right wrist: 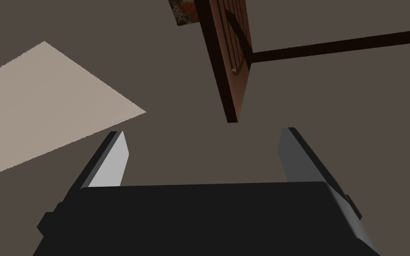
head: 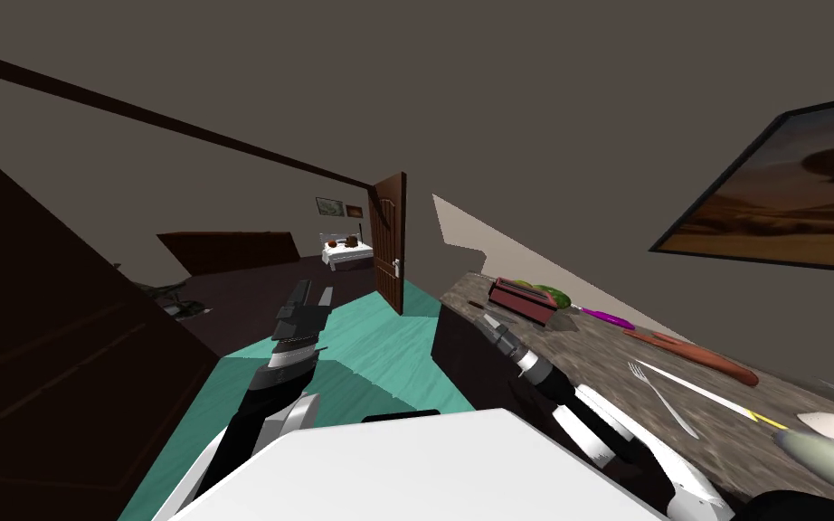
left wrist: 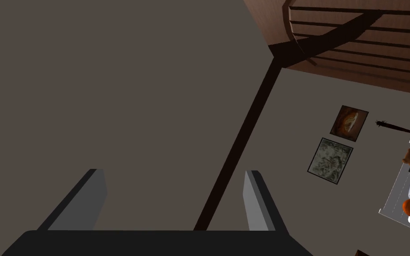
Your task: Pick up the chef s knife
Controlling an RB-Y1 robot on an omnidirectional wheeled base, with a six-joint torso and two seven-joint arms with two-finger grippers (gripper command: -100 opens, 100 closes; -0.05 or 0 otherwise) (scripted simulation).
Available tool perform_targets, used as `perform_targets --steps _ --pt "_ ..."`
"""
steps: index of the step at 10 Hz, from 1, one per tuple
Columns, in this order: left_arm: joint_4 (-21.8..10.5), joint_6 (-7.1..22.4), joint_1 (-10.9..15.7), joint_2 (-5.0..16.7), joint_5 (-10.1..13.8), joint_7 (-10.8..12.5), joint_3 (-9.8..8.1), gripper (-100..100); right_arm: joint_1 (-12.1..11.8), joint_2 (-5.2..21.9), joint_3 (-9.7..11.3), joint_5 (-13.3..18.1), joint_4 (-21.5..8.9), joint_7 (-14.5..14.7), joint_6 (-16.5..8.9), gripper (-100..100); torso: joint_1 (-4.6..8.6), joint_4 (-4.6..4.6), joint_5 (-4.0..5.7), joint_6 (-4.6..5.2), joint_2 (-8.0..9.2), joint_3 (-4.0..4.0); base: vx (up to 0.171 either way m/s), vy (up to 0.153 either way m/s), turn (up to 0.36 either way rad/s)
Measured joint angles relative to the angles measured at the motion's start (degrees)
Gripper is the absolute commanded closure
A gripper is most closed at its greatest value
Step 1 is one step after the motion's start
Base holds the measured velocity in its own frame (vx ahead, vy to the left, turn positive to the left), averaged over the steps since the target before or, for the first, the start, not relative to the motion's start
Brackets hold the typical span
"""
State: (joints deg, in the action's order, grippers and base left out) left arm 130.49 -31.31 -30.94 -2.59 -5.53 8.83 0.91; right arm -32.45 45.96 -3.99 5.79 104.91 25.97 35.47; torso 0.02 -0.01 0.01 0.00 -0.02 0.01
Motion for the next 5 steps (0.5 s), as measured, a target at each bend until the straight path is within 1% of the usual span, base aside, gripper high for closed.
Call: perform_targets --steps 1,2,3,4,5 --pt "0.00 0.00 0.00 0.00 0.00 0.00 0.00 0 0.11 1.50 0.26 0.55 -0.95 0.39 -0.03 -100 0.01 0.00 0.00 0.02 -0.02 -0.01 0.002 0.032 0.111" --pt "0.00 0.00 0.00 0.00 0.00 0.00 0.00 0 -0.48 2.95 0.48 1.55 -1.84 1.01 -0.40 -100 -0.02 0.01 0.00 0.00 -0.03 -0.02 0.008 0.028 0.058" --pt "0.00 0.00 -0.01 0.00 0.00 0.00 0.00 0 -0.69 4.69 0.38 1.93 -2.89 1.26 -0.25 -100 -0.01 0.01 -0.01 0.02 -0.06 -0.03 0.012 0.035 0.105" --pt "0.00 0.00 0.00 0.00 0.00 0.00 0.00 0 -0.37 6.37 0.79 2.90 -4.95 1.60 0.02 -100 -0.02 0.02 0.00 0.00 -0.09 -0.05 0.020 0.025 0.044" --pt "0.00 0.00 -0.01 0.00 0.00 0.00 0.00 0 -0.47 8.13 0.84 3.37 -6.20 1.83 0.30 -100 0.00 0.02 -0.01 0.03 -0.11 -0.06 0.037 0.028 0.091"
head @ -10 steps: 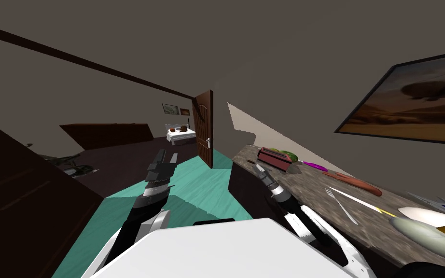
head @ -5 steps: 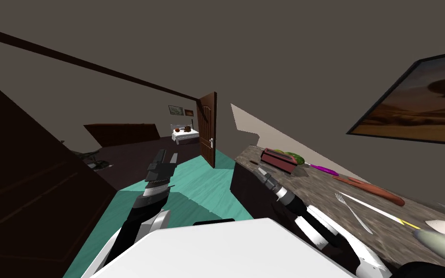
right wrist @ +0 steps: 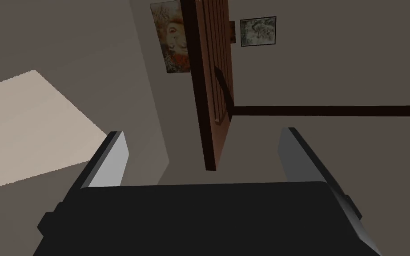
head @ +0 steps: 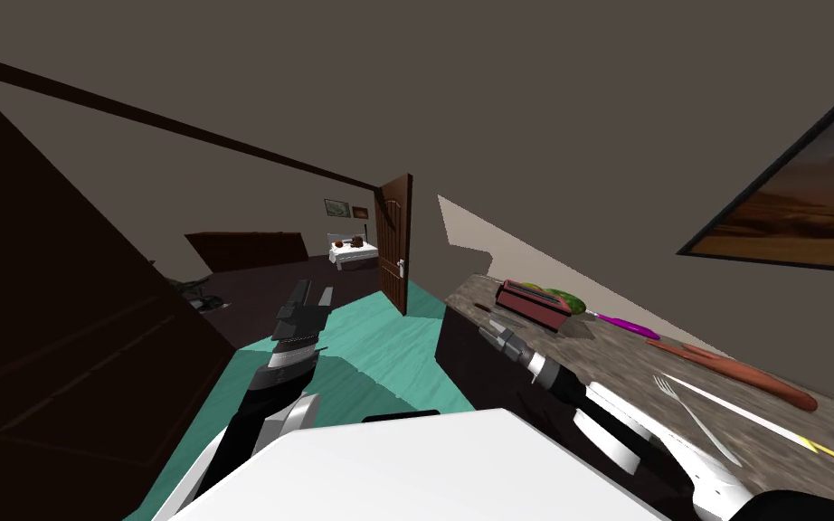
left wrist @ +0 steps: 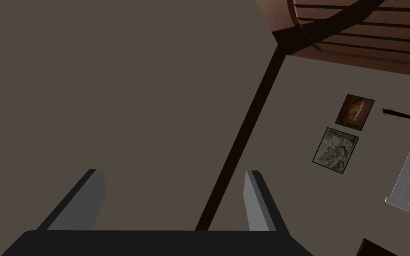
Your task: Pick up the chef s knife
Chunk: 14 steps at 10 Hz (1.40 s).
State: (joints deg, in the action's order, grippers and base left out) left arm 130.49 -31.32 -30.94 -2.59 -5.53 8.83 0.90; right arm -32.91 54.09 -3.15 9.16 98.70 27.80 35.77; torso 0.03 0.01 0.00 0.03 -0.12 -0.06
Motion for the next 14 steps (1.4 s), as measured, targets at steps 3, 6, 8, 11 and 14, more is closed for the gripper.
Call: perform_targets --steps 3,6,8,11,14 --pt "0.00 0.00 0.00 0.00 0.00 0.00 0.00 0 -0.61 5.31 0.58 2.45 -3.78 0.74 -0.30 -100 -0.03 0.03 0.00 -0.02 -0.12 -0.07 0.044 0.029 0.056" --pt "0.00 0.00 0.00 0.00 0.00 0.00 0.00 0 -1.34 9.65 1.34 4.73 -7.12 1.72 -0.13 -100 0.00 0.03 0.00 0.00 -0.14 -0.08 0.062 0.025 0.063" --pt "0.00 0.00 -0.01 0.00 0.00 0.00 0.00 0 -1.60 12.66 1.99 6.38 -9.65 1.99 -0.22 -100 -0.01 0.05 0.01 0.00 -0.20 -0.12 0.077 0.034 0.047" --pt "0.00 0.00 -0.01 0.00 0.00 0.00 0.00 0 -2.61 17.68 2.83 8.95 -13.37 2.21 -0.03 -100 -0.03 0.06 -0.01 -0.01 -0.27 -0.16 0.104 0.022 0.047" --pt "0.00 0.00 -0.02 0.00 0.00 0.00 0.00 0 -4.29 22.37 4.12 12.33 -18.17 3.00 0.48 -100 -0.04 0.11 0.00 -0.01 -0.49 -0.28 0.163 0.032 0.029"
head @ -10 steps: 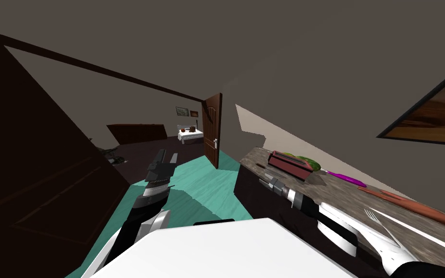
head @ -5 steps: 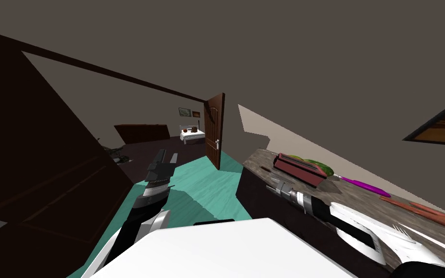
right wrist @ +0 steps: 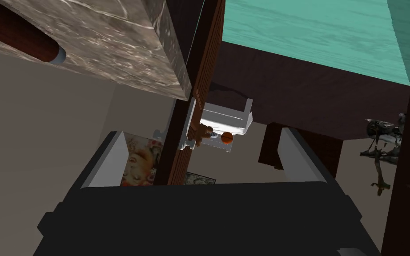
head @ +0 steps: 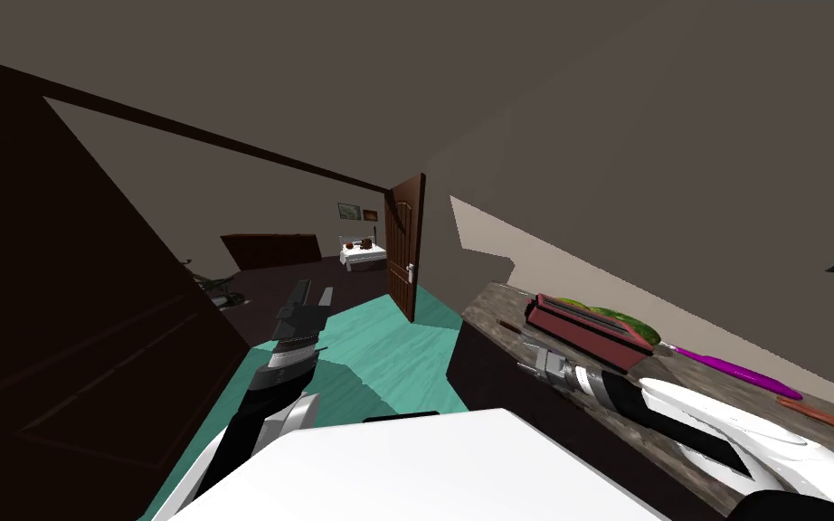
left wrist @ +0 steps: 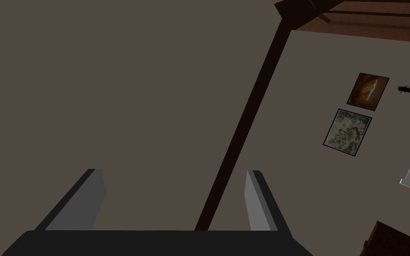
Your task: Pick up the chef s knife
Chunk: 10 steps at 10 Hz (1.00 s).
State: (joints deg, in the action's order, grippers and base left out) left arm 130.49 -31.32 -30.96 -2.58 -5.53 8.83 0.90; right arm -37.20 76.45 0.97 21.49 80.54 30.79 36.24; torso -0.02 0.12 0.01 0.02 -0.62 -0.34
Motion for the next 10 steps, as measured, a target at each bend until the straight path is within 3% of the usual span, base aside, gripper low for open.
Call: perform_targets --steps 1,3,4,5,7,8,9,10 --pt "0.00 0.00 0.00 0.00 0.00 0.00 0.00 0 -1.54 2.26 0.31 1.34 -0.07 -0.33 -1.12 -100 -0.06 0.04 -0.02 -0.02 -0.16 -0.09 0.159 0.042 0.014" --pt "0.00 0.00 0.00 0.00 0.00 0.00 0.00 0 -0.56 4.58 2.31 3.52 -4.27 -0.32 -0.32 -100 -0.04 0.01 -0.01 0.00 0.00 -0.01 0.172 0.033 0.015" --pt "0.00 0.00 -0.01 0.00 0.00 0.00 0.00 0 -1.45 6.26 3.16 5.03 -5.70 -0.31 -0.46 -100 0.00 0.04 -0.01 0.00 -0.16 -0.09 0.270 0.026 -0.003" --pt "0.00 0.00 -0.01 0.00 0.00 0.00 0.00 0 -0.47 7.40 5.45 7.21 -8.12 -0.57 -0.67 -100 0.01 0.09 0.01 -0.02 -0.38 -0.22 0.227 0.034 0.001" --pt "0.00 0.00 -0.01 0.00 0.00 0.00 0.00 0 -3.61 9.99 5.04 8.26 -8.68 -0.95 -1.24 -100 0.06 0.06 0.00 0.00 -0.21 -0.13 0.160 0.005 -0.006" --pt "0.00 0.00 0.00 0.00 0.00 0.00 0.00 0 -3.73 10.37 5.45 8.87 -9.54 -0.94 -1.21 -100 0.07 0.02 0.03 -0.01 0.00 -0.02 0.148 0.008 -0.016" --pt "0.00 0.00 0.00 0.00 0.00 0.00 0.00 0 -2.33 10.59 7.41 10.50 -11.75 -1.13 -0.82 -100 0.09 0.00 0.03 0.01 0.00 -0.01 0.245 0.015 -0.026" --pt "0.00 0.00 -0.01 0.00 0.00 0.00 0.00 0 -3.64 11.57 7.89 11.54 -13.38 -1.10 -0.45 -100 0.06 0.05 0.02 0.01 -0.23 -0.13 0.287 0.021 -0.043"
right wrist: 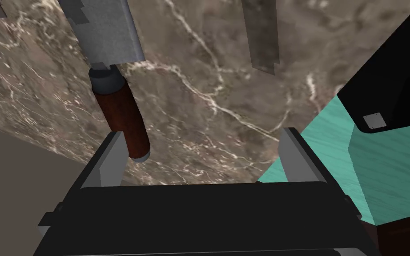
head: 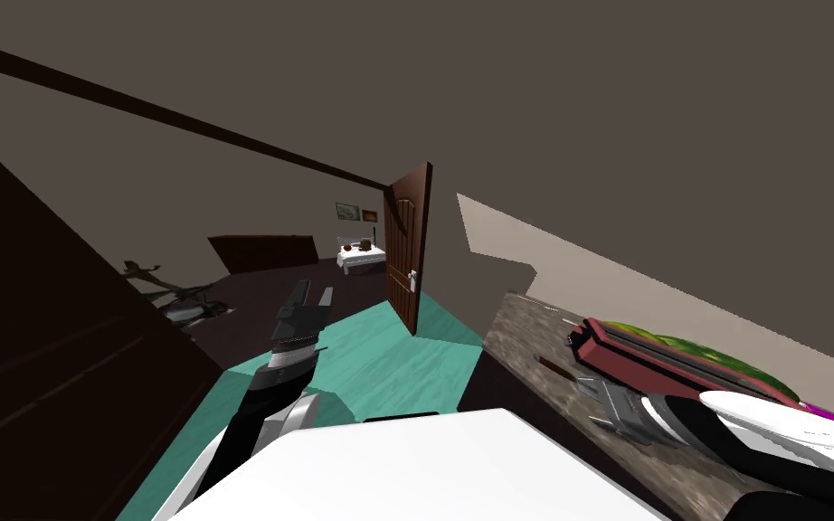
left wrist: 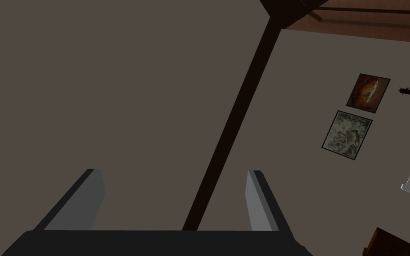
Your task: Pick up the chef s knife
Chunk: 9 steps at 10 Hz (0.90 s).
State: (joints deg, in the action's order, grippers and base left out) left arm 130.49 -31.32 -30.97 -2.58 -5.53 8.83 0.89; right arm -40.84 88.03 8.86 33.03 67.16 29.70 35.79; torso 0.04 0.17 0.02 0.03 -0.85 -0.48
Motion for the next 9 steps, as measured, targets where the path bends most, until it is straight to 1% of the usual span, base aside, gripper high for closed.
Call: perform_targets --steps 1,2,3,4,5,6,7,8,9 --pt "0.00 0.00 0.00 0.00 0.00 0.00 0.00 0 -1.23 1.36 0.72 1.14 -0.80 -0.47 -0.22 -100 -0.03 0.05 0.00 -0.02 -0.18 -0.11 0.299 0.077 -0.038" --pt "0.00 0.00 -0.01 0.00 0.00 0.00 0.00 0 -1.57 2.76 1.89 2.42 -2.13 -1.37 -0.15 -100 -0.21 0.08 -0.04 -0.04 -0.29 -0.18 0.283 0.066 -0.033" --pt "0.00 0.00 0.00 0.00 0.00 0.00 0.00 0 -1.90 2.82 3.05 3.78 -3.74 -1.51 -0.03 -100 -0.19 0.08 -0.04 -0.02 -0.26 -0.17 0.266 -0.007 -0.058" --pt "0.00 0.00 0.00 0.00 0.00 0.00 0.00 0 0.73 2.50 5.85 6.30 -6.30 -2.19 0.61 -100 0.04 0.07 0.01 -0.03 -0.22 -0.15 0.158 -0.025 0.000" --pt "0.00 0.00 0.01 0.00 0.00 0.00 0.00 0 -0.82 3.14 5.59 6.21 -5.73 -2.46 0.24 -100 0.12 0.01 0.03 -0.04 0.09 0.02 0.039 -0.014 0.019" --pt "0.00 0.00 0.02 0.00 0.00 0.00 0.00 0 -1.78 3.44 5.17 5.95 -5.39 -2.40 -0.13 -100 0.12 -0.09 0.04 -0.02 0.50 0.26 0.133 -0.029 -0.058" --pt "0.00 0.00 0.01 0.00 0.00 0.00 0.00 0 -4.24 4.82 5.54 6.35 -4.11 -3.36 -1.39 -100 0.16 -0.09 0.04 0.02 0.38 0.22 0.189 0.007 -0.042" --pt "0.00 0.00 0.01 0.00 0.00 0.00 0.00 0 -3.11 4.16 6.92 7.77 -5.51 -3.81 -1.50 -100 0.07 -0.04 0.05 -0.01 0.23 0.12 0.077 0.014 -0.006" --pt "0.00 0.00 0.02 0.00 0.00 0.00 0.00 0 -2.91 4.04 7.10 7.95 -5.76 -3.82 -1.37 0 0.04 -0.08 0.02 -0.02 0.47 0.24 0.013 0.001 0.004"
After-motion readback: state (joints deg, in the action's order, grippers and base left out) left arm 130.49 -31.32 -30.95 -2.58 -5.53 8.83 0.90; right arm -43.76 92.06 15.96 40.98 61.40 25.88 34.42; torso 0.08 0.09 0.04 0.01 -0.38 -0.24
